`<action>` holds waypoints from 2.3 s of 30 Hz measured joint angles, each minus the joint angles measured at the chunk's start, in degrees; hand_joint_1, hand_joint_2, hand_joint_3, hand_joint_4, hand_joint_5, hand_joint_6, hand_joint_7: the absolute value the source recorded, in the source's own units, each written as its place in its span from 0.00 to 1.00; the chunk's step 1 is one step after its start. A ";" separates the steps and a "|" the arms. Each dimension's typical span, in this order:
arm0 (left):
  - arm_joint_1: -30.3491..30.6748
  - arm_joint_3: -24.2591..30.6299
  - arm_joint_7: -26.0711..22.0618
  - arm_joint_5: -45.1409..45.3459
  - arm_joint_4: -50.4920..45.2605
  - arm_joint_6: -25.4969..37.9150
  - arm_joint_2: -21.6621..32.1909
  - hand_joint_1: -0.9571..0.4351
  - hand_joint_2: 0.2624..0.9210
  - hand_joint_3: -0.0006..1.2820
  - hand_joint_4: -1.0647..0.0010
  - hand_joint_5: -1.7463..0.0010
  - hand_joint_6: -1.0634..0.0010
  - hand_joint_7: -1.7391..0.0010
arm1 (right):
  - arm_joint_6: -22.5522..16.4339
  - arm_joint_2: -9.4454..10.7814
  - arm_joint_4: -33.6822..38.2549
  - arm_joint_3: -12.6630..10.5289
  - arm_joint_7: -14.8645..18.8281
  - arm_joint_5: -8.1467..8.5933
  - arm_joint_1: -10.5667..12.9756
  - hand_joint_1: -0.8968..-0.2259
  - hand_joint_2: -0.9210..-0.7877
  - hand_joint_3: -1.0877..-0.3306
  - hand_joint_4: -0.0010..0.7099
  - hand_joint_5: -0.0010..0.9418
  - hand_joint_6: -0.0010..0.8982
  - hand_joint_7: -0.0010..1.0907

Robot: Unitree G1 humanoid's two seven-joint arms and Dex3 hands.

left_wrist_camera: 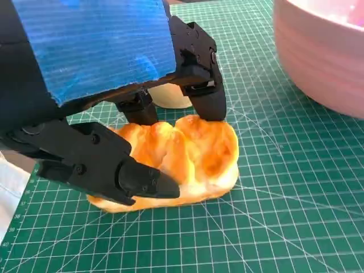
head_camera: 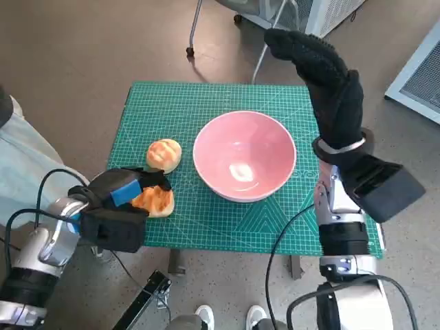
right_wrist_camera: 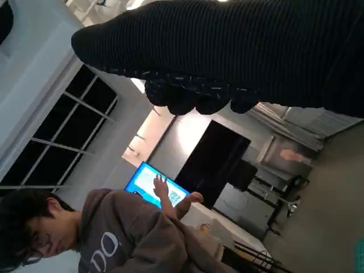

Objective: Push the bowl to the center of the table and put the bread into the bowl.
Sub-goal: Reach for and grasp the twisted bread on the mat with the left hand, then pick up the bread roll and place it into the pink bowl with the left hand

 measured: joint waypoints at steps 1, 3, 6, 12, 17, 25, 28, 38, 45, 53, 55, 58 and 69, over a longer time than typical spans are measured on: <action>0.05 0.24 -0.14 -0.10 -0.15 0.11 0.00 0.69 1.00 0.14 0.47 0.28 0.54 0.22 | 0.05 0.00 -0.08 0.03 0.00 0.00 0.05 0.35 0.00 0.39 0.36 0.01 0.00 0.73; 0.29 0.94 -0.72 -0.57 -0.90 0.53 0.03 0.69 1.00 0.14 0.47 0.28 0.53 0.23 | 0.10 0.00 -0.24 0.06 0.00 0.00 0.17 0.35 0.00 0.39 0.36 0.01 0.00 0.73; 1.04 2.56 -1.80 -2.11 -3.46 1.49 0.05 0.69 1.00 0.13 0.45 0.29 0.53 0.23 | 0.12 -0.04 -0.38 0.04 0.01 0.05 0.40 0.36 0.00 0.39 0.36 0.01 0.00 0.73; 1.68 6.02 -3.03 -4.92 -10.23 3.11 0.05 0.69 1.00 0.12 0.43 0.29 0.52 0.25 | 0.14 -0.04 -0.47 0.05 0.12 0.22 0.87 0.38 0.00 0.39 0.37 0.01 0.00 0.73; 1.68 8.81 -3.17 -7.30 -15.19 3.95 -0.02 0.69 1.00 0.12 0.42 0.28 0.51 0.27 | 0.14 -0.06 -0.47 0.02 0.46 0.31 0.98 0.38 0.00 0.38 0.37 0.01 0.00 0.73; 0.94 11.31 -3.16 -10.24 -21.18 5.31 -1.17 0.69 1.00 0.11 0.42 0.28 0.50 0.28 | 0.14 -0.17 -0.49 -0.14 1.12 1.06 1.20 0.38 0.00 0.38 0.36 0.00 0.00 0.73; -0.23 11.46 -3.13 -10.62 -23.31 6.17 -2.08 0.69 1.00 0.11 0.43 0.28 0.50 0.28 | 0.14 -0.28 -0.49 -0.22 1.55 1.79 1.42 0.38 0.00 0.38 0.36 0.00 0.00 0.73; -9.82 9.35 -1.52 -9.34 -27.12 9.41 -8.48 0.69 1.00 0.10 0.41 0.31 0.48 0.27 | 0.19 -0.34 -0.36 -0.52 2.62 2.62 1.60 0.38 0.00 0.39 0.36 0.00 0.00 0.73; -18.39 4.24 1.88 -5.18 -22.18 8.28 -14.94 0.69 1.00 0.10 0.41 0.32 0.47 0.26 | 0.23 -0.35 -0.31 -0.69 3.08 3.19 1.64 0.36 0.00 0.39 0.36 0.00 0.00 0.73; -25.78 -1.14 5.18 -1.38 -7.53 5.11 -21.39 0.69 1.00 0.10 0.39 0.32 0.49 0.26 | 0.31 -0.46 -0.31 -1.01 3.38 3.32 1.74 0.34 0.00 0.40 0.36 0.00 0.00 0.73; -27.22 -2.21 5.77 -0.99 -3.77 4.17 -22.66 0.69 1.00 0.10 0.39 0.32 0.49 0.26 | 0.32 -0.58 -0.32 -1.21 3.39 3.36 1.78 0.34 0.00 0.40 0.36 0.01 0.00 0.73; -28.78 -3.51 6.18 -0.39 0.72 3.04 -24.16 0.69 1.00 0.10 0.39 0.32 0.49 0.26 | 0.33 -0.68 -0.33 -1.44 3.42 3.59 1.90 0.33 0.00 0.41 0.36 0.01 0.00 0.73; -32.65 -6.65 5.48 1.18 14.60 2.18 -27.01 0.67 0.92 0.23 0.74 0.50 0.71 0.41 | 0.97 -1.40 -1.49 -1.99 3.50 4.26 2.48 0.30 0.00 0.43 0.37 0.01 0.00 0.72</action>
